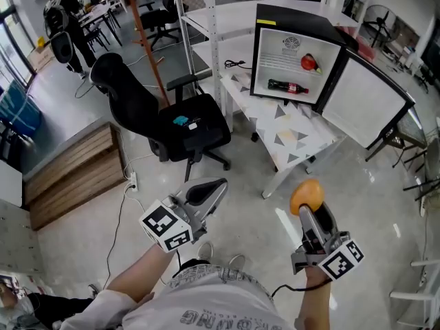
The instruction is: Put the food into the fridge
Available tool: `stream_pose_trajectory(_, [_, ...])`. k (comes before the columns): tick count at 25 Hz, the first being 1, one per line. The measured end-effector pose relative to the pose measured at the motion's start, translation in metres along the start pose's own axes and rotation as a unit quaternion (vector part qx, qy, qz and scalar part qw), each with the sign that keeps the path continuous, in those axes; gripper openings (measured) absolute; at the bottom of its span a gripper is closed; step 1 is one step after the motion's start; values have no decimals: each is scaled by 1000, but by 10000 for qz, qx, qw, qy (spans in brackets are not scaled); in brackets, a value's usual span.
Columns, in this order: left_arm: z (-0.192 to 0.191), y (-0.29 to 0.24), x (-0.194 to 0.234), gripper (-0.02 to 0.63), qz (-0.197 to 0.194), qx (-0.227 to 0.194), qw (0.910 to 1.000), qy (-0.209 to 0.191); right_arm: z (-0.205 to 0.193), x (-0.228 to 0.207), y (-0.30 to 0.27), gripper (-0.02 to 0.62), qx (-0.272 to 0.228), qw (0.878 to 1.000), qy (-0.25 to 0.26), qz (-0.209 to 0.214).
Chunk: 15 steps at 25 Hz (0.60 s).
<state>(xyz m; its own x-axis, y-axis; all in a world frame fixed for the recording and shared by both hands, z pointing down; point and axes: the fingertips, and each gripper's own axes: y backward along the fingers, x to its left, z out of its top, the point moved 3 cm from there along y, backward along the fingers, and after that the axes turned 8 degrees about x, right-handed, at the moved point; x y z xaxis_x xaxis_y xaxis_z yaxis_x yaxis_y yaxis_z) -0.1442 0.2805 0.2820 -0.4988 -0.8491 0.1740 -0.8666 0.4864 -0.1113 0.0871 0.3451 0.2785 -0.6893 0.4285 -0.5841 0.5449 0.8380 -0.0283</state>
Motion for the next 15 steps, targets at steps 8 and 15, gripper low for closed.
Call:
stream_pose_trajectory(8, [-2,-13,-32,6,117,-14,9999,-84,8,-14,29,266,-2,9999,21,135])
stream_pose_trajectory(15, [-3,-21,-50,6,145,2,9998,-156,13,-23,46,265,-73,9998,1,194])
